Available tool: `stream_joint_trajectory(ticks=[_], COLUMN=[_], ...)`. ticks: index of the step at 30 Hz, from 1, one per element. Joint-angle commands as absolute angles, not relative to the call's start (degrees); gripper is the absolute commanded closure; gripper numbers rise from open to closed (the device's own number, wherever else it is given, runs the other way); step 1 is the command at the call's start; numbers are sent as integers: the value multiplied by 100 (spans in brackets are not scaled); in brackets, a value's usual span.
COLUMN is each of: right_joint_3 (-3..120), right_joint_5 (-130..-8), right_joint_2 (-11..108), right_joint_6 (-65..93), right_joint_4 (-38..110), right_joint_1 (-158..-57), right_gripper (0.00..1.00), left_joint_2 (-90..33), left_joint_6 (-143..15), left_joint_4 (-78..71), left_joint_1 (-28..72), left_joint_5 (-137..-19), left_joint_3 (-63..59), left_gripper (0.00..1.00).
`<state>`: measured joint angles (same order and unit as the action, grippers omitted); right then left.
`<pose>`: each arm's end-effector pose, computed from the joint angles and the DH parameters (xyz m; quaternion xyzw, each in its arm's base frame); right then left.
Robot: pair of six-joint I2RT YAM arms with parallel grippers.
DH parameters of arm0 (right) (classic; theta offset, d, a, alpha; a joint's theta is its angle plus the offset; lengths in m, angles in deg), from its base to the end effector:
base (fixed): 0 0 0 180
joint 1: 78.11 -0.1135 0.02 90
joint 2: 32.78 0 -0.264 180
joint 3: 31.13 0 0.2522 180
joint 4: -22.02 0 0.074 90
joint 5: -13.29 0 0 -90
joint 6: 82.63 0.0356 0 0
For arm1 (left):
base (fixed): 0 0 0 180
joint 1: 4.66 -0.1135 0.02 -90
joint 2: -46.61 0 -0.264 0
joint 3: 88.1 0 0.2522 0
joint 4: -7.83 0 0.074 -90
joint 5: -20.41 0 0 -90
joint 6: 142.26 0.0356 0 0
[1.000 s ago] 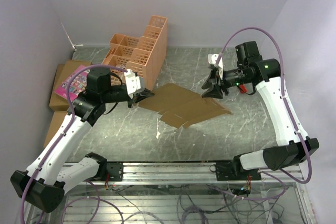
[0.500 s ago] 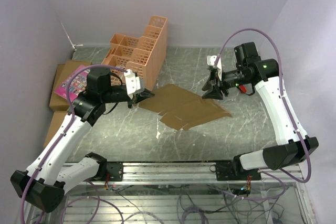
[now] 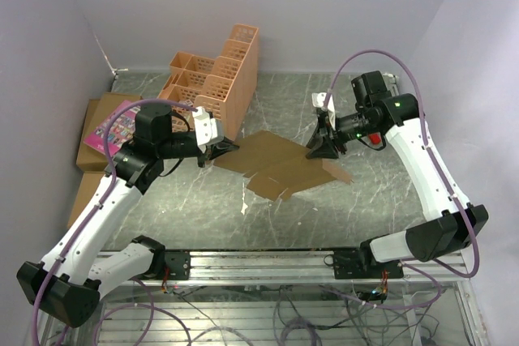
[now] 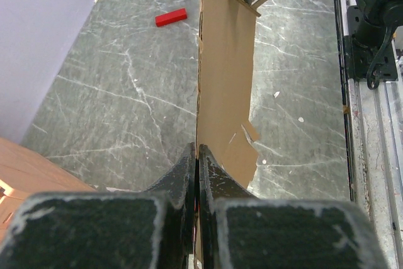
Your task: Fold the paper box
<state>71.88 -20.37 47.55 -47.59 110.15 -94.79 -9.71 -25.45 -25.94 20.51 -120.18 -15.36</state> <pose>0.2284 0.0994 0.3857 -0.5855 0.6397 0.3743 0.3283 0.1763 -0.1132 0.3757 0.5467 0.5438 -0.3365 0.5404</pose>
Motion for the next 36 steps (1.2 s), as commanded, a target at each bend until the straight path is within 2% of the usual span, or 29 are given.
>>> stream_joint_trajectory(ticks=[1, 7, 12, 20, 23, 25, 32, 36], right_joint_3=[7013, 7023, 7065, 7140, 7229, 7260, 7460, 7587], right_joint_5=[-2022, -1987, -1924, -1774, -1817, -1882, -2133, -2056], right_joint_2=[4696, 4765, 4742, 4562, 4477, 4396, 4194, 4186], right_joint_6=[-4563, -4581, -4620, -4578, -4565, -4574, -4731, -4867], right_joint_4=[10718, 10691, 10735, 10711, 10750, 10784, 11180, 11391], right_joint_1=[-9571, -9620, -9626, -9621, -9613, -9614, -9598, -9587], right_gripper=[71, 82, 100, 100, 100, 100, 100, 100], left_joint_2=[-934, -896, -895, -809, -699, -589, 314, 505], left_joint_6=[-2502, -2497, -2467, -2519, -2631, -2589, -2696, -2763], left_joint_4=[-2489, -2475, -2500, -2476, -2540, -2751, -2464, -2300], left_joint_1=[2033, 2030, 2030, 2028, 2022, 2001, 1958, 1960], left_joint_5=[-12276, -12324, -12311, -12043, -11758, -11547, -10616, -10608], left_joint_3=[-1359, -1378, -1395, -1492, -1555, -1538, -2192, -2435], left_gripper=[93, 93, 93, 91, 61, 48, 26, 22])
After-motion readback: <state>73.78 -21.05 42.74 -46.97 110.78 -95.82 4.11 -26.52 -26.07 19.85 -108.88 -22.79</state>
